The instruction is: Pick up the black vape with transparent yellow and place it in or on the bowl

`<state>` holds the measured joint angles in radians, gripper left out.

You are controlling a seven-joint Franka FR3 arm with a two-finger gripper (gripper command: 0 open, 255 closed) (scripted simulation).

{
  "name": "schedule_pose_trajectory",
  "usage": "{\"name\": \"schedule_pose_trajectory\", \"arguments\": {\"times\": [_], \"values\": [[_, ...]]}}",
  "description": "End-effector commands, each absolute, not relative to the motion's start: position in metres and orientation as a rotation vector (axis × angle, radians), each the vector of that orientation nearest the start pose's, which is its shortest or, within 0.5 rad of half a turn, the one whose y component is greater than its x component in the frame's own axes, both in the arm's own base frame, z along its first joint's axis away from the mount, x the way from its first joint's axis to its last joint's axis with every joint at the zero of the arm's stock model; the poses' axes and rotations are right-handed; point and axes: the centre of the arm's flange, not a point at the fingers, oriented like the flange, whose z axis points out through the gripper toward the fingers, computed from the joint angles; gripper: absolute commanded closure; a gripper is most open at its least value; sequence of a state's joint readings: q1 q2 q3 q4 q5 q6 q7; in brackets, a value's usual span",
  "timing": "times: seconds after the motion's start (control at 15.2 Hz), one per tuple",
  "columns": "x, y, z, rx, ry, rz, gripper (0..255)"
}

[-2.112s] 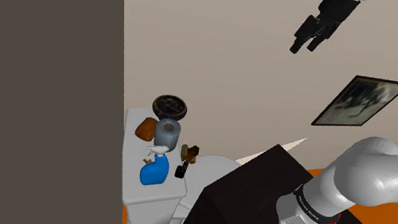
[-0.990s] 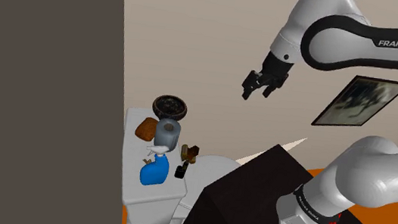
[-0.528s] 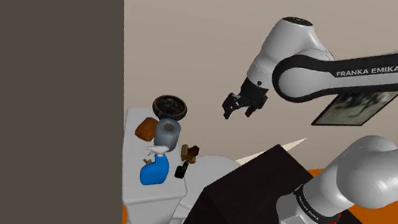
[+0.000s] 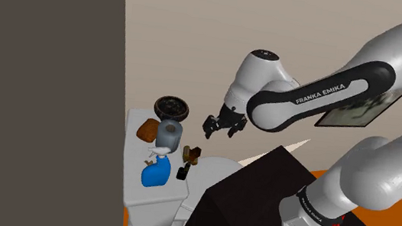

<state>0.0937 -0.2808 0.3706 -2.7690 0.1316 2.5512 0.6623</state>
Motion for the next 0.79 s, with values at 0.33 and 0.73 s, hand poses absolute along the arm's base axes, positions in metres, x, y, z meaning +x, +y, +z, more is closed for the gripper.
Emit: {"name": "schedule_pose_trajectory", "arguments": {"times": [0.33, 0.73], "values": [[0.36, 0.211, 0.219, -3.058, 0.589, -0.055, 0], [0.369, 0.244, 0.159, -3.031, 0.652, -0.031, 0]]}}
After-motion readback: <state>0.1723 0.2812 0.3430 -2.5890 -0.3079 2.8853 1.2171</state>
